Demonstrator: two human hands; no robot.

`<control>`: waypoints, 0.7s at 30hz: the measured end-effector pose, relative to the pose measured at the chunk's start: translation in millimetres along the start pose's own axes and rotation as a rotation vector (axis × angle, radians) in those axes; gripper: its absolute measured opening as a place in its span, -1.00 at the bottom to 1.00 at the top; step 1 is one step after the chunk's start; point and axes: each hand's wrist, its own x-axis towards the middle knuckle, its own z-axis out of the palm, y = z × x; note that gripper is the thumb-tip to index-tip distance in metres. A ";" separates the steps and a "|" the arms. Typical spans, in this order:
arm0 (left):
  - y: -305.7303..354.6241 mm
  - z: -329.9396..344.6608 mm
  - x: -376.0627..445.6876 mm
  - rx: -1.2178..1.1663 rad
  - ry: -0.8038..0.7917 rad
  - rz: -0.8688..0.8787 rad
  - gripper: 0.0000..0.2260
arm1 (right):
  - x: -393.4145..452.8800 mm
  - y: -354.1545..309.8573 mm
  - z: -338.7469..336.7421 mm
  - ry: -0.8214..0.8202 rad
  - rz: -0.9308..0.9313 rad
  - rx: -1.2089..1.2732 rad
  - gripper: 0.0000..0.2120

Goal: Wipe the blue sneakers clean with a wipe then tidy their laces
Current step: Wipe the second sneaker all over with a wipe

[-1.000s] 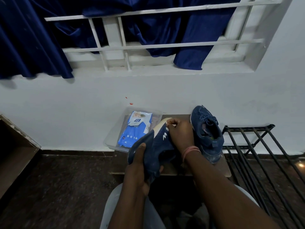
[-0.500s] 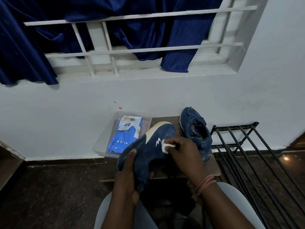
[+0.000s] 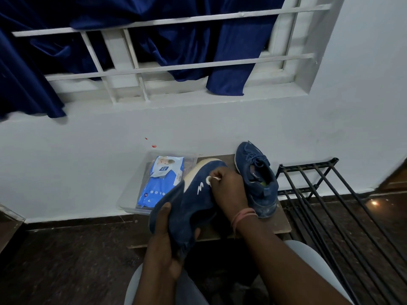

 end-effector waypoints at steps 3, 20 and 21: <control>-4.4 -10.6 -29.3 -0.111 -0.159 -0.208 -0.67 | -16.4 4.7 -15.5 0.090 -0.025 0.208 -0.88; -89.3 -24.5 -13.0 -0.542 -0.281 -0.674 -0.54 | -65.2 51.4 -12.0 0.061 -0.055 0.318 -0.84; -83.8 -21.7 -13.3 -0.522 -0.271 -0.676 -0.55 | -64.4 52.2 -12.4 0.059 -0.049 0.314 -0.84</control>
